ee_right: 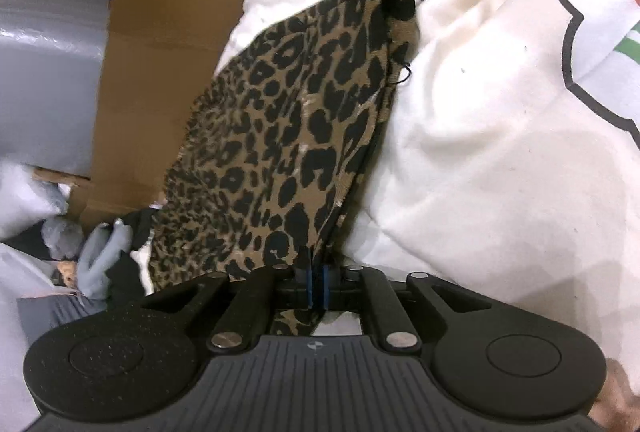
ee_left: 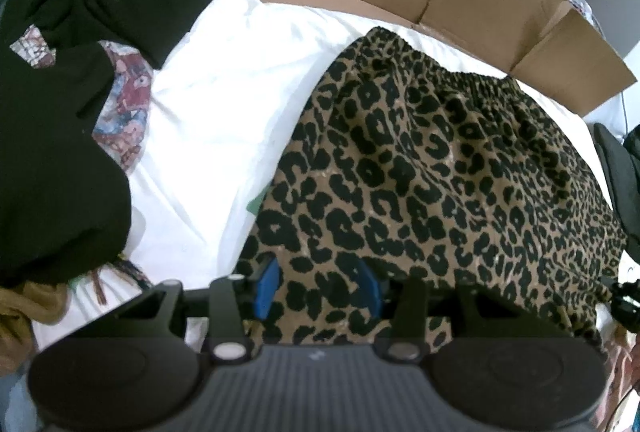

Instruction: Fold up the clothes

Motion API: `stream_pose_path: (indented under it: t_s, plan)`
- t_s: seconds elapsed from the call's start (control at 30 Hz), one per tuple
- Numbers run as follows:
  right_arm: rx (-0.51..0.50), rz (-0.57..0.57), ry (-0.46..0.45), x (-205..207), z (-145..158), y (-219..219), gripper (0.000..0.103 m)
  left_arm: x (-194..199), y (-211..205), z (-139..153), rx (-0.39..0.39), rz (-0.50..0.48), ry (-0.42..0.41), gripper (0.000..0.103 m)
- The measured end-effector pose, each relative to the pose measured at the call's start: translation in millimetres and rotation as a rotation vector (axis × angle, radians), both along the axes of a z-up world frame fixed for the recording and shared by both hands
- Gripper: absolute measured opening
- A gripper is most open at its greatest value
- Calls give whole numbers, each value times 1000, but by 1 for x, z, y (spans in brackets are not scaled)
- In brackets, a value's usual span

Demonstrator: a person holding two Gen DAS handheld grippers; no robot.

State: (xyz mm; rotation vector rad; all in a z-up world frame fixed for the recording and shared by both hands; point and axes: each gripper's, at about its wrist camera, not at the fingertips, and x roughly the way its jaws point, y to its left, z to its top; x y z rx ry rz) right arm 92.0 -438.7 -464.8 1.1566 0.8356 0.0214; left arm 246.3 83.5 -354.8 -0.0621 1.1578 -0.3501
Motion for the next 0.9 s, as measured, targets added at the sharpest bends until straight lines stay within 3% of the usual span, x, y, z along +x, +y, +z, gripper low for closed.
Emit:
stream_pose_path:
  t_s: [0.03, 0.07, 0.1, 0.33, 0.5, 0.83, 0.9]
  plan:
    - [10, 11, -8, -1, 1, 2, 25, -1, 0, -1, -1, 2, 2, 47]
    - [22, 26, -14, -2, 1, 5, 43, -1, 0, -1, -1, 3, 4, 47]
    - [29, 40, -22, -2, 1, 8, 46, -2, 0, -2, -1, 3, 6, 47]
    - [6, 108, -14, 3, -4, 30, 46, -5, -2, -4, 5, -8, 10, 47]
    - [-56, 118, -7, 6, -1, 30, 37, -7, -3, -5, 5, -13, 8, 47]
    - [-270, 206, 2, 14, 19, 55, 37, -13, 4, -11, 41, -7, 31, 47]
    - [-285, 217, 25, 16, 20, 53, 8, -15, 5, -12, 50, -2, 32, 47]
